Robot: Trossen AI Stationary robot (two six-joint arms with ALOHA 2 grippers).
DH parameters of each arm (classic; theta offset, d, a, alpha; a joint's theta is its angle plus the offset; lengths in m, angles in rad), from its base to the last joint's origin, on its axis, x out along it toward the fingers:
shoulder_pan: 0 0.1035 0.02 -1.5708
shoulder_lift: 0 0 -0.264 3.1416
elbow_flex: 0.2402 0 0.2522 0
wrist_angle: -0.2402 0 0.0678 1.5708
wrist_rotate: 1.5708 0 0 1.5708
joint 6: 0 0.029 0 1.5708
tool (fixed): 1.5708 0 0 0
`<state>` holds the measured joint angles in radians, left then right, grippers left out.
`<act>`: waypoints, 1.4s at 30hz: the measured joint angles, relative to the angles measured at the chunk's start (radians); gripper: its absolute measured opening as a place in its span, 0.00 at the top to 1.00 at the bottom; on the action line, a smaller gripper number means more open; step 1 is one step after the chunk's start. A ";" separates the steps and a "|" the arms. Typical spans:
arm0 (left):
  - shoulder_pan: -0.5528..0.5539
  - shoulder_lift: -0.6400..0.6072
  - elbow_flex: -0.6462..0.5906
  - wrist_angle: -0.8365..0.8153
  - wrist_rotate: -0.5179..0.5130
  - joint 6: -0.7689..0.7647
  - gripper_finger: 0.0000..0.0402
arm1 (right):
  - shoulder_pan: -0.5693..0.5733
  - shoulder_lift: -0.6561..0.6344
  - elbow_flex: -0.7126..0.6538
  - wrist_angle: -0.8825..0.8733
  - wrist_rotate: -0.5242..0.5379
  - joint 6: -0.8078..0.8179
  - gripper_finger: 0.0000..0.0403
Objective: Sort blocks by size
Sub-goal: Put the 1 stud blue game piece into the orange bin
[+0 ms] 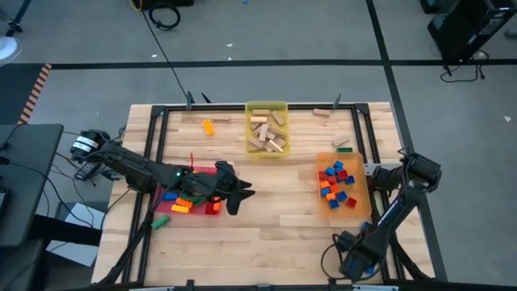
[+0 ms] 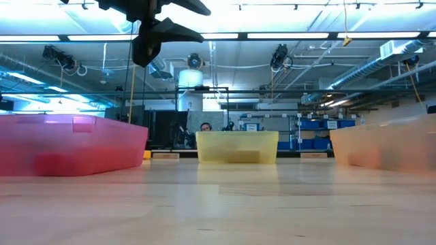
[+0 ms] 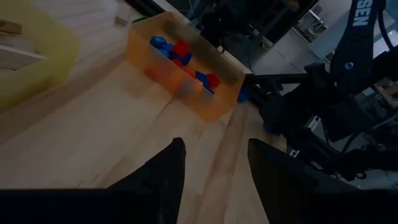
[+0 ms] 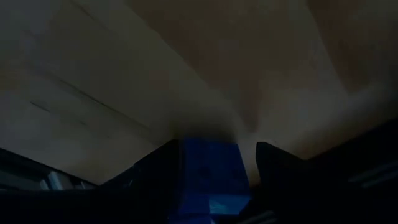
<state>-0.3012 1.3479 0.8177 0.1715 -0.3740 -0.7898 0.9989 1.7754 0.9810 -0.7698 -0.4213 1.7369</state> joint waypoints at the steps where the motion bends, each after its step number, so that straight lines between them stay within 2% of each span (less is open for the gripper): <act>1: 0.000 0.000 0.000 0.001 0.000 0.000 0.54 | 0.000 0.005 0.000 0.003 0.000 -0.013 0.44; 8: 0.000 0.000 0.000 0.003 0.000 0.000 0.54 | 0.002 0.007 0.000 0.015 -0.005 -0.086 0.45; 13: 0.000 0.000 0.000 0.003 0.000 0.000 0.54 | 0.002 0.007 0.000 0.018 -0.052 -0.149 0.50; 24: 0.000 0.000 0.000 0.003 0.000 -0.001 0.54 | 0.002 0.007 0.000 0.017 -0.056 -0.228 0.61; 31: 0.000 0.000 0.000 0.003 0.000 0.001 0.54 | -0.002 -0.001 -0.001 0.015 -0.047 -0.258 0.60; 36: 0.000 0.000 0.000 0.003 0.000 0.008 0.54 | -0.002 -0.071 -0.001 0.010 0.063 -0.258 0.60; 39: 0.000 0.001 0.001 0.028 0.000 0.042 0.54 | 0.000 -0.146 -0.001 0.006 0.194 -0.217 0.60; 42: 0.000 0.001 0.001 0.028 0.000 0.059 0.54 | 0.003 -0.231 -0.001 -0.015 0.367 -0.193 0.60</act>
<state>-0.3012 1.3491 0.8188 0.1998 -0.3740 -0.7309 1.0019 1.5441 0.9802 -0.7852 -0.0546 1.5441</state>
